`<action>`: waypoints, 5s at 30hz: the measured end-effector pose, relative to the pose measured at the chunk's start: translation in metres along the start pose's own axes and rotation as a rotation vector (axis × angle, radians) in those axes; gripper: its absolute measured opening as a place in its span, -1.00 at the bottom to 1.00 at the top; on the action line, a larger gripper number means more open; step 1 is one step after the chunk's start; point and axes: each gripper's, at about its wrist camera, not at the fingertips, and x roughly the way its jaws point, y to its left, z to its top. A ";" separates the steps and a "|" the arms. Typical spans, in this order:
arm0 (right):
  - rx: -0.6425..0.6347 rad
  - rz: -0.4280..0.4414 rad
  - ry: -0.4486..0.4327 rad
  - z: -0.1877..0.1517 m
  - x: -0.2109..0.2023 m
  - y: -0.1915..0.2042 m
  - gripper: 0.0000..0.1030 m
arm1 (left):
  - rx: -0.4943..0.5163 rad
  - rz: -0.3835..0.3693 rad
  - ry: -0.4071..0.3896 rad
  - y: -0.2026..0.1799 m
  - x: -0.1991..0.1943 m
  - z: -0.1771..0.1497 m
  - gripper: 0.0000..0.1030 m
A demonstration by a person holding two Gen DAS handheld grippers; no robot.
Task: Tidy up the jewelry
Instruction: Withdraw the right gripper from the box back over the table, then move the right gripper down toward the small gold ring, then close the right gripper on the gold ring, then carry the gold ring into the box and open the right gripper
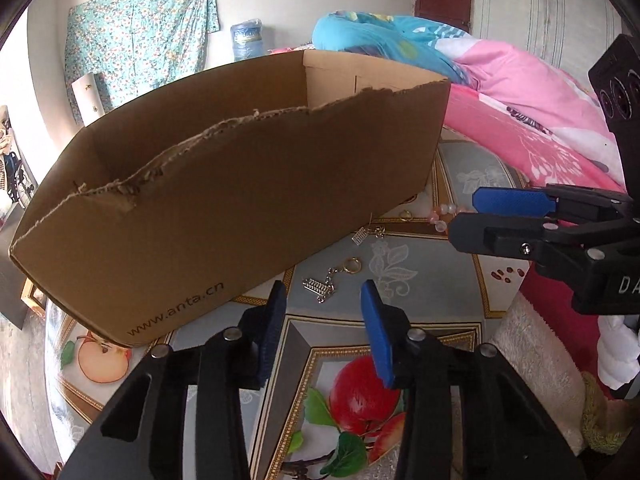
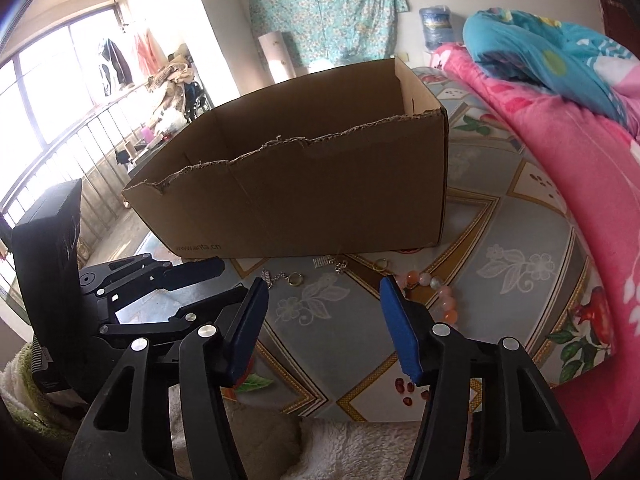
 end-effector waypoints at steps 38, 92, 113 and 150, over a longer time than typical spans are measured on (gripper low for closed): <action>0.009 0.017 0.037 -0.002 0.012 -0.002 0.05 | 0.132 -0.040 0.015 -0.008 0.027 0.020 -0.90; -0.333 0.021 0.111 -0.011 0.050 0.047 -0.47 | -0.126 -0.089 0.036 0.045 -0.025 0.003 -1.00; -0.359 0.040 0.163 -0.007 0.071 0.038 -0.84 | -0.103 -0.120 0.038 0.040 -0.024 0.018 -1.00; -0.064 0.149 0.342 0.139 0.124 0.056 -0.73 | -0.271 -0.162 0.150 0.146 0.028 0.146 -0.88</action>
